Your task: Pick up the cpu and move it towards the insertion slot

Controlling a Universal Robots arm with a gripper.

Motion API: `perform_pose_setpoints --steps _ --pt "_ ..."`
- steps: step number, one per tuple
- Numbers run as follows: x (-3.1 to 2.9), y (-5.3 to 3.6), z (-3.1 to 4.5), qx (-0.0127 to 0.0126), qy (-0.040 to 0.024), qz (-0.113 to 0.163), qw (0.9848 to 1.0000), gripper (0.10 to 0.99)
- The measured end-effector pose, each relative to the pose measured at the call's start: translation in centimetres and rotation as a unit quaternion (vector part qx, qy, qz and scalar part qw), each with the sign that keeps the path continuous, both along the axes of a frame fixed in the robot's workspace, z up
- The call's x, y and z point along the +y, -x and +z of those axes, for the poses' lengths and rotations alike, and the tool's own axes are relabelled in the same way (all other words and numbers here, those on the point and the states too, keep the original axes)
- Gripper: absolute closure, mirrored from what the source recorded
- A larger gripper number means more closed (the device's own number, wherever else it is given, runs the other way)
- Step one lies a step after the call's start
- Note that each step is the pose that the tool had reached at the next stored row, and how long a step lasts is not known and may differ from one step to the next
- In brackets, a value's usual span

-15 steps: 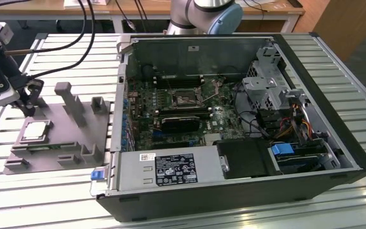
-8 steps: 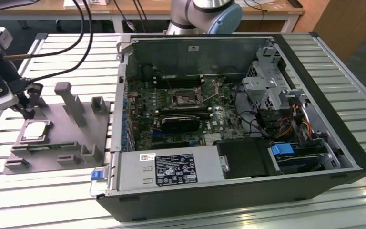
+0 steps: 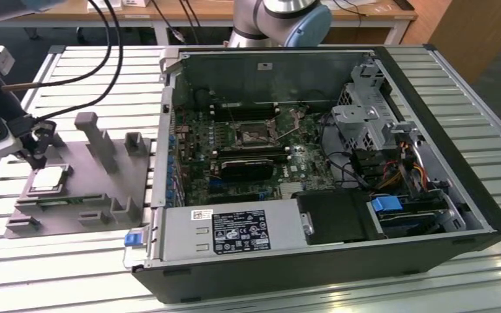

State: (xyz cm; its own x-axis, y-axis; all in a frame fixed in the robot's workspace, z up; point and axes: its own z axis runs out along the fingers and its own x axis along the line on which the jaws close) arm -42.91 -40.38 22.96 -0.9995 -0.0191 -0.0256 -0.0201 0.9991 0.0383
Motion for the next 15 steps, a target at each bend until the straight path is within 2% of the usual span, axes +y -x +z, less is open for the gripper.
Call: perform_pose_setpoints --steps 3,15 --pt "-0.23 0.01 -0.56 -0.0001 0.0 0.0 1.0 0.984" --pt "-0.26 0.22 -2.63 0.0001 0.0001 -0.001 1.0 0.984"
